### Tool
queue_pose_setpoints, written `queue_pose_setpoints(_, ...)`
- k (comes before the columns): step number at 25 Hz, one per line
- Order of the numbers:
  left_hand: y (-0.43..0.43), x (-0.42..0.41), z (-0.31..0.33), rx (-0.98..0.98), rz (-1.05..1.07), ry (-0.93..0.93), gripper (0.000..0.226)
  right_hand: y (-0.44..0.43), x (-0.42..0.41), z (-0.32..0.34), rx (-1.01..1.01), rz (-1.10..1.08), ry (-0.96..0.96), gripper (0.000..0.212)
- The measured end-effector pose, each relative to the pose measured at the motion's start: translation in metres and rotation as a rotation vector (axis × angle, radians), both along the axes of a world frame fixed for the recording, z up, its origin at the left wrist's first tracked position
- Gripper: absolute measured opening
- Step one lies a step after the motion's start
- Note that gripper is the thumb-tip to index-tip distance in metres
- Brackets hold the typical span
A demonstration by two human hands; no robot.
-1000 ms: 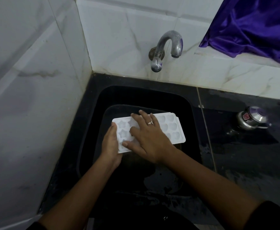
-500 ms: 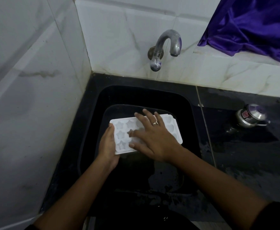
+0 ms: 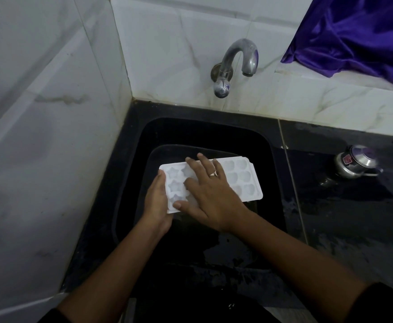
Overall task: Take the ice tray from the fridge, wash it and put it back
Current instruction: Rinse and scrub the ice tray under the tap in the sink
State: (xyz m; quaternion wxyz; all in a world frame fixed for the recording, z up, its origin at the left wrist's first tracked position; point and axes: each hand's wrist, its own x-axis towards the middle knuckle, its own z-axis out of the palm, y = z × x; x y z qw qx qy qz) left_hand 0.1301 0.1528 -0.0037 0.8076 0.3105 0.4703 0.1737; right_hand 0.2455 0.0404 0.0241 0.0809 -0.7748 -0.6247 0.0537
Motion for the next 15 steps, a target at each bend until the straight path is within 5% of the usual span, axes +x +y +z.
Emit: queue_pose_setpoints(15, -0.001, -0.006, 0.001, -0.025, -0.011, 0.002, 0.057, 0.001, 0.002, 0.002, 0.005, -0.021, 0.015, 0.059)
